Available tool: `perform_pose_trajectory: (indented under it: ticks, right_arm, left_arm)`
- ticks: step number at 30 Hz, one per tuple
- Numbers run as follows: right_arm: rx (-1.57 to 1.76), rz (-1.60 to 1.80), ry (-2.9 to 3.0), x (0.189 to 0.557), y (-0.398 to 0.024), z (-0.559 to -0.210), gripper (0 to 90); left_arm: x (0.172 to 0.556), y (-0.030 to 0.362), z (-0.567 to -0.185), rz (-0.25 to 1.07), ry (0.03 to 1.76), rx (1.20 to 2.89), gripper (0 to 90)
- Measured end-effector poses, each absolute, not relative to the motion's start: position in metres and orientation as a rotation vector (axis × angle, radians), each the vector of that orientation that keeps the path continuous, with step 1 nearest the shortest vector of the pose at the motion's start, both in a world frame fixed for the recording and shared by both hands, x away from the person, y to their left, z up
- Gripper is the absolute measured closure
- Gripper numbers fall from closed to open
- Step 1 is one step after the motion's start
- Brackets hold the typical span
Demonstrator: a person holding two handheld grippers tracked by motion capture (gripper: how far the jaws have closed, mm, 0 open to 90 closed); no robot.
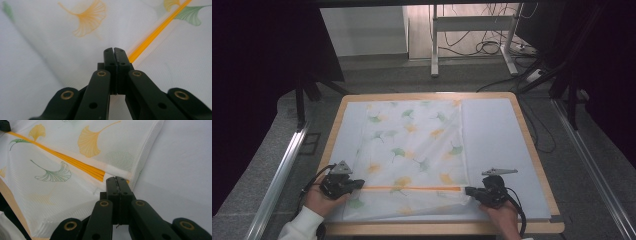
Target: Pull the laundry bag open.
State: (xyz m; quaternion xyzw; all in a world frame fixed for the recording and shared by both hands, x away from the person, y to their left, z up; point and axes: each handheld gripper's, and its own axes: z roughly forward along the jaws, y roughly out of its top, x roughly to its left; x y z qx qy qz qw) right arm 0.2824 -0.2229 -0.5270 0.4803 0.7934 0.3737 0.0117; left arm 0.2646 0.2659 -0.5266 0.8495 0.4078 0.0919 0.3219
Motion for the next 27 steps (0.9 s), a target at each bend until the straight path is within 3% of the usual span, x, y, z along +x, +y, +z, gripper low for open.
perform_pose_trajectory:
  ticks: [10, 27]
  right_arm:
    - [1.495, 1.163, 2.475, 0.282, -0.223, -0.527, 90.0]
    - [1.494, 1.160, 2.473, 0.282, -0.222, -0.526, 90.0]
  left_arm:
    - [0.258, 0.285, -0.529, 0.240, 1.119, 2.184, 90.0]
    - [0.258, 0.283, -0.532, 0.244, 1.097, 2.169, 90.0]
